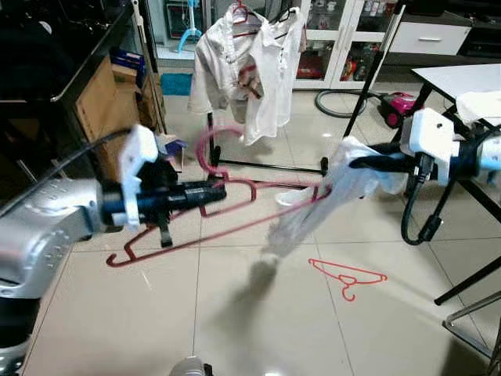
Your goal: Hang hanger
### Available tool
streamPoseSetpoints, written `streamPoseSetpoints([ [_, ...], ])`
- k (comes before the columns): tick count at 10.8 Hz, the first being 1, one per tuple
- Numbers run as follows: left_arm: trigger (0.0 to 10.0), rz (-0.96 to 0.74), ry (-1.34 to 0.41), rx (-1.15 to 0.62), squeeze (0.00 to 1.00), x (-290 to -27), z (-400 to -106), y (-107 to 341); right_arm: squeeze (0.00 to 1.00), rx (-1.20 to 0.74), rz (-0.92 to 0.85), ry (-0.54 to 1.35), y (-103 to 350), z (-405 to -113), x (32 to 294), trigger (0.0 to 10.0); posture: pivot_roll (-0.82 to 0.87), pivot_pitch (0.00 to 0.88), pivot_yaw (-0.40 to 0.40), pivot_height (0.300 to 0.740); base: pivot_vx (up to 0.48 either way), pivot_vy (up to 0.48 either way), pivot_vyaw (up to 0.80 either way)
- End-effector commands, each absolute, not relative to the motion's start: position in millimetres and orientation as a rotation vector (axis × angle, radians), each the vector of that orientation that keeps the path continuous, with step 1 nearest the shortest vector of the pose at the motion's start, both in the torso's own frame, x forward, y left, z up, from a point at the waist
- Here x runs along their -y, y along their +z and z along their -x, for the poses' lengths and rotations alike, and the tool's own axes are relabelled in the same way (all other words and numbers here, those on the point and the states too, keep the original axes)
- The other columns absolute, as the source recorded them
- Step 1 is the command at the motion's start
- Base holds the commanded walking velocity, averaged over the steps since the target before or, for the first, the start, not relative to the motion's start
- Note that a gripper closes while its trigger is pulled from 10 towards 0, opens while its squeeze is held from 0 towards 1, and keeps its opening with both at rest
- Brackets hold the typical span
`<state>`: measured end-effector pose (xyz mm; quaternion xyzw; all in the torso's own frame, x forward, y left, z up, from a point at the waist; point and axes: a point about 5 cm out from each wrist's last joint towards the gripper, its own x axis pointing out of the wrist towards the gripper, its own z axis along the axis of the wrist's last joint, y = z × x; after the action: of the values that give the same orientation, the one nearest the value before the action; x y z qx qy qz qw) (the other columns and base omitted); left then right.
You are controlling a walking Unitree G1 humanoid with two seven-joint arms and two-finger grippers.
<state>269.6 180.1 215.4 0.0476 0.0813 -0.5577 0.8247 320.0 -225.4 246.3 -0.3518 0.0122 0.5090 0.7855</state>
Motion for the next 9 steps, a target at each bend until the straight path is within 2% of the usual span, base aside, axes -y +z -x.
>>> streamPoseSetpoints([
  [1,10.0,-0.119,-1.189,-0.157,0.00,-180,-270,219,0.00,-0.003,0.770,1.092,258,-318,229,10.0,-0.02,0.000,-0.016,0.740,0.000,0.000,0.00],
  [4,10.0,-0.130,-1.194,-0.120,0.00,-181,-269,230,0.00,-0.046,0.772,1.063,251,-318,238,10.0,-0.02,0.000,-0.017,0.740,0.000,0.000,0.00],
  [7,10.0,-0.129,-1.290,-0.116,0.00,-169,-254,235,0.00,-0.116,0.739,0.994,236,-325,254,10.0,-0.02,0.000,-0.016,0.740,0.000,0.000,0.00],
  [9,10.0,-0.134,-1.298,-0.108,0.00,-168,-252,239,0.00,-0.122,0.733,0.993,233,-325,254,10.0,-0.01,0.000,-0.015,0.740,0.000,0.000,0.00],
])
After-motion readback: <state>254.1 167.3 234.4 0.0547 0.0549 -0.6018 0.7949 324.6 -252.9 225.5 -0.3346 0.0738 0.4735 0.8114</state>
